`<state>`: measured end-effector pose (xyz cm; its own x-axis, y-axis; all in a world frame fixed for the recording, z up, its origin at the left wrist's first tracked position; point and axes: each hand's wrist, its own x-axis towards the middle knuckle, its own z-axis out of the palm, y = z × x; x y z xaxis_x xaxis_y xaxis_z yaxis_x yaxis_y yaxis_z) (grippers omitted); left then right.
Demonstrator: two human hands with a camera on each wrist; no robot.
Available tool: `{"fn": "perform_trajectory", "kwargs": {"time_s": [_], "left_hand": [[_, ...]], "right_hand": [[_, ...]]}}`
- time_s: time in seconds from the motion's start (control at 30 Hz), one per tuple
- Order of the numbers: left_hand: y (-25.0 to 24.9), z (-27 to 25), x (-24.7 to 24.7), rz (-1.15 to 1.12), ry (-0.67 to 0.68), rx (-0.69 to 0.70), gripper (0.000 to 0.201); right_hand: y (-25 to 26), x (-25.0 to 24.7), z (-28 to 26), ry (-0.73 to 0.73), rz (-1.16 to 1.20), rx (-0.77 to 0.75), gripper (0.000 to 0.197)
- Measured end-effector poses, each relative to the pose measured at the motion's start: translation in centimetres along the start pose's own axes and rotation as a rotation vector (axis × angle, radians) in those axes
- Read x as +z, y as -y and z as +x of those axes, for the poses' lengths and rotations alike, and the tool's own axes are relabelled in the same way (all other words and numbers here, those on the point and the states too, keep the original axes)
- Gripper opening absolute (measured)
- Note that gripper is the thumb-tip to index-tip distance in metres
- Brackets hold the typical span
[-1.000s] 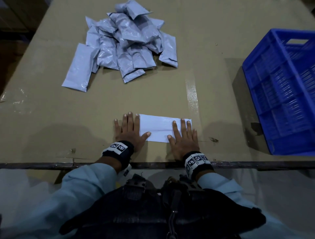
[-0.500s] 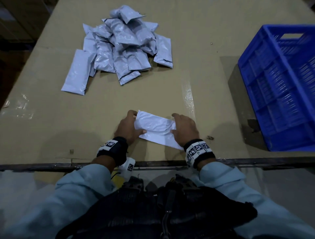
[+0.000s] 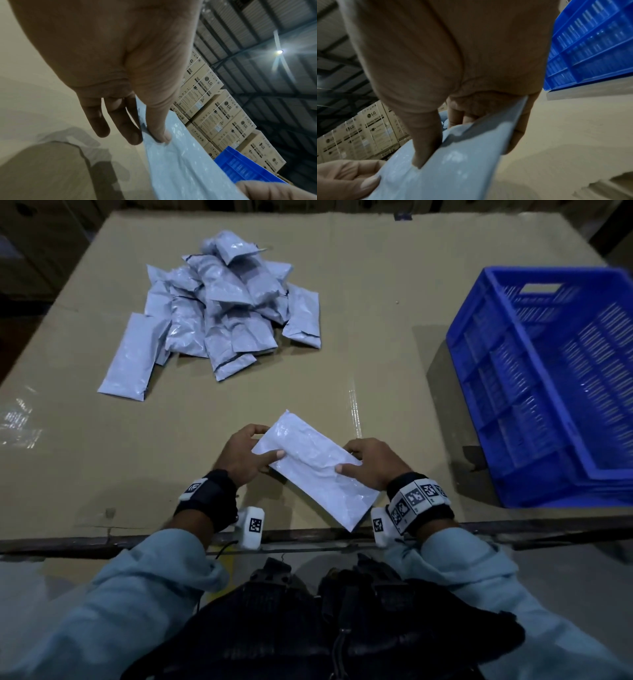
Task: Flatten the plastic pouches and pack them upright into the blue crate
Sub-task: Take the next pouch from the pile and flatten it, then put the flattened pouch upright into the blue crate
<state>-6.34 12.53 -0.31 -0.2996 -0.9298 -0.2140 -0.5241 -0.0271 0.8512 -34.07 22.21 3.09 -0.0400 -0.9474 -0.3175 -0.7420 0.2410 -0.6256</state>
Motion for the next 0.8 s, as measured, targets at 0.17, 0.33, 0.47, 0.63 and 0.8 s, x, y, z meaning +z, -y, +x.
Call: {"fn": "perform_trajectory", "kwargs": {"time_s": [0.17, 0.33, 0.47, 0.63, 0.8], "left_hand": [[-0.6, 0.7, 1.9, 0.100, -0.063, -0.033, 0.032], [-1.1, 2.7, 3.0, 0.418, 0.020, 0.010, 0.059], [-2.2, 4.4, 5.0, 0.465, 0.136, 0.027, 0.060], [-3.5, 6.3, 7.6, 0.630, 0.245, 0.071, 0.072], [-5.6, 7.6, 10.6, 0.718, 0.257, 0.051, 0.072]], "right_hand": [[1.0, -1.9, -1.4, -0.208, -0.010, 0.005, 0.027], [2.3, -4.2, -2.8, -0.466, 0.060, 0.015, 0.020], [3.2, -6.2, -3.9, -0.620, 0.061, -0.026, 0.020], [3.7, -8.9, -5.8, -0.740, 0.079, -0.022, 0.016], [2.9, -12.9, -7.4, -0.867, 0.016, -0.005, 0.018]]}}
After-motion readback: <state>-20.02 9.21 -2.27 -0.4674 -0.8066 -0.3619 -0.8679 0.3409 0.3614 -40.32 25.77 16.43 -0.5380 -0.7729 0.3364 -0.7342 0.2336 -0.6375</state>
